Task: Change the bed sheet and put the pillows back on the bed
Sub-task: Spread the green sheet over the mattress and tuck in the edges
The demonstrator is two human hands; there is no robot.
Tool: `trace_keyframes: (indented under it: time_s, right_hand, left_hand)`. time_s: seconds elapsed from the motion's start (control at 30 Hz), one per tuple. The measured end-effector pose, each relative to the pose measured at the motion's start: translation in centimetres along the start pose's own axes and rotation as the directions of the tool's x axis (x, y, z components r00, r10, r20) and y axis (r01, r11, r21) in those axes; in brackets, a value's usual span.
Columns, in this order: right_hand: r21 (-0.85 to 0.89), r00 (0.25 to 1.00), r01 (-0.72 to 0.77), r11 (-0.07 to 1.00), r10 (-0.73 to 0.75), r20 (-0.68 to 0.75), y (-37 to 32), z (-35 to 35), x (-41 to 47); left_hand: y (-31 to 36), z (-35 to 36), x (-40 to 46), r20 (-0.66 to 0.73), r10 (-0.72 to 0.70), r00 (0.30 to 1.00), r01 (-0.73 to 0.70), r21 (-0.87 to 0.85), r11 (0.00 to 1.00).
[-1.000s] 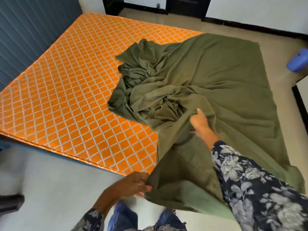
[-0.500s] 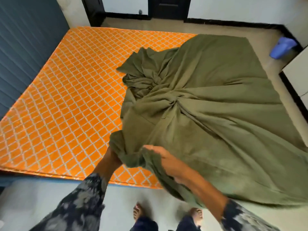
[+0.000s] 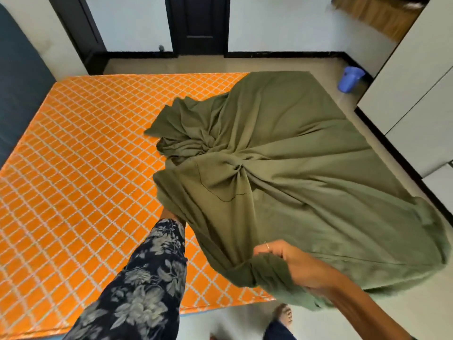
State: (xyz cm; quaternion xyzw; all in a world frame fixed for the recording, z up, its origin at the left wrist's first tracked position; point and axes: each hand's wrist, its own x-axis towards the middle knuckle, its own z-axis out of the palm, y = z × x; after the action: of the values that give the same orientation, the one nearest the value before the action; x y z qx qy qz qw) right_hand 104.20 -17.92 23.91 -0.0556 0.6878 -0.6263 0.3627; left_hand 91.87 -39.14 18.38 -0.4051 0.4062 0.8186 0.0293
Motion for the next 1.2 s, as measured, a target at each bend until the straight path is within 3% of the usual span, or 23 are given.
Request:
trace_keyframes:
  time_s: [0.07, 0.13, 0.17, 0.23, 0.3, 0.37, 0.4, 0.53, 0.63, 0.7, 0.87, 0.93, 1.03, 1.13, 1.17, 1.2]
  right_hand:
    - [-0.212, 0.998, -0.011, 0.977, 0.023, 0.056, 0.1, -0.5, 0.7]
    - [-0.466, 0.994, -0.053, 0.883, 0.093, 0.062, 1.2, -1.3, 2.1]
    - [-0.561, 0.99, -0.071, 0.825, 0.128, 0.063, 2.0, -1.7, 2.9]
    - [-0.669, 0.953, -0.113, 0.734, 0.272, 0.137, 3.0, -2.6, 4.9]
    - [-0.691, 0.884, -0.168, 0.704, 0.417, 0.211, 3.4, -4.0, 7.8]
    - [-0.722, 0.875, -0.174, 0.67, 0.442, 0.199, 3.1, -5.9, 11.5]
    - [-0.738, 0.89, -0.171, 0.652, 0.424, 0.168, 2.8, -7.0, 13.8]
    - [-0.773, 0.97, -0.185, 0.607, 0.237, -0.047, 0.3, -11.5, 23.7]
    - [-0.888, 0.973, -0.231, 0.398, 0.104, -0.206, 0.7, -15.0, 31.8]
    - [-0.924, 0.956, -0.294, 0.244, 0.103, -0.276, 1.6, -16.1, 35.5]
    - [-0.994, 0.996, -0.093, 0.055, 0.001, -0.093, 5.0, -15.3, 44.5]
    - [-0.996, 0.998, -0.015, -0.09, 0.067, -0.021, 7.3, -13.7, 47.5]
    - [-0.956, 0.971, 0.026, -0.292, 0.236, -0.045, 9.8, -13.0, 50.8]
    - [-0.947, 0.984, 0.092, -0.308, 0.173, 0.039, 9.8, -12.6, 53.1]
    - [-0.968, 0.991, 0.067, -0.242, 0.126, 0.037, 8.6, -12.8, 54.1]
    - [-0.991, 0.999, -0.032, -0.13, 0.01, -0.033, 5.9, -14.8, 55.8]
  left_hand:
    - [1.2, 0.4, 0.2, 0.079, 0.061, 0.995, -0.071, 0.131, 0.989]
    - [3.4, 0.8, 1.2, 0.278, 0.18, 0.944, -0.228, 0.153, 0.962]
    - [4.5, 0.7, 1.8, 0.417, 0.26, 0.871, -0.366, 0.196, 0.91]
    - [6.2, -1.4, 3.3, 0.616, 0.318, 0.72, -0.629, 0.388, 0.674]
    - [6.1, -5.1, 5.0, 0.79, 0.093, 0.606, -0.757, 0.537, 0.372]
    - [3.7, -8.9, 5.3, 0.725, -0.2, 0.659, -0.718, 0.685, 0.123]
    - [1.9, -11.0, 5.9, 0.654, -0.289, 0.699, -0.663, 0.744, 0.079]
    - [-4.1, -17.1, 8.2, 0.458, -0.372, 0.808, -0.47, 0.881, 0.064]
    - [-5.9, -19.1, 10.7, 0.348, -0.405, 0.845, -0.39, 0.921, -0.023]
    - [-6.9, -19.5, 12.0, 0.275, -0.46, 0.844, -0.357, 0.929, -0.099]
    - [-7.3, -19.4, 14.8, 0.162, -0.532, 0.831, -0.265, 0.956, -0.123]
    - [-6.6, -19.8, 15.3, 0.123, -0.523, 0.843, -0.193, 0.978, -0.08]
    - [-4.8, -20.0, 16.0, 0.106, -0.471, 0.876, -0.102, 0.994, 0.034]
    - [-3.0, -19.8, 17.3, 0.086, -0.479, 0.874, -0.054, 0.995, 0.08]
    - [-3.5, -20.8, 18.4, 0.154, -0.464, 0.872, -0.123, 0.988, 0.097]
    - [-3.4, -20.9, 18.4, 0.141, -0.481, 0.865, -0.096, 0.989, 0.117]
